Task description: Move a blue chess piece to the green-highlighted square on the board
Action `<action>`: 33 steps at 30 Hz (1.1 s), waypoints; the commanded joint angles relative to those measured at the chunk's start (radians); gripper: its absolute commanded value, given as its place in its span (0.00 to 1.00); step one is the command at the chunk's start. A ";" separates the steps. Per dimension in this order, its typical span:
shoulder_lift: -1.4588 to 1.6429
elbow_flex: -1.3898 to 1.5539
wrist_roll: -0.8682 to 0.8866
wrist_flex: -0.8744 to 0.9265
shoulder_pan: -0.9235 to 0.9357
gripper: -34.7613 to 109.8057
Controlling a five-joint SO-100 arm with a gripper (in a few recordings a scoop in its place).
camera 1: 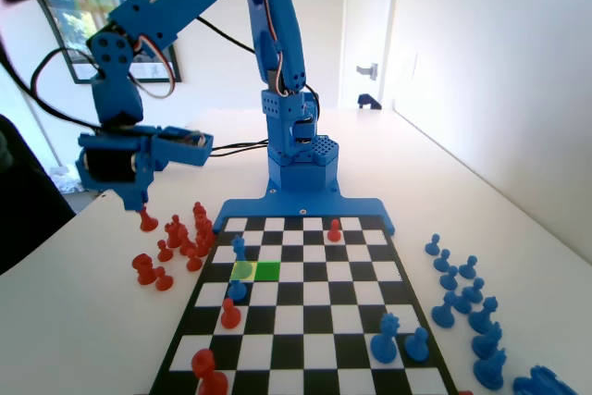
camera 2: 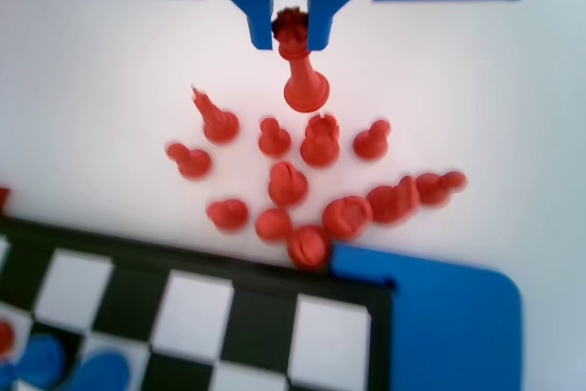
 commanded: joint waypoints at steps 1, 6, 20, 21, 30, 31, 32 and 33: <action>0.018 0.008 -0.014 -0.029 0.000 0.25; -0.023 -0.005 -0.015 -0.044 -0.002 0.25; -0.061 -0.034 -0.034 -0.078 0.032 0.25; -0.063 -0.035 -0.035 -0.080 0.032 0.25; -0.064 -0.025 -0.055 -0.103 0.032 0.26; -0.064 -0.020 -0.060 -0.104 0.031 0.26; -0.064 -0.017 -0.063 -0.110 0.031 0.26; -0.064 -0.014 -0.064 -0.115 0.031 0.26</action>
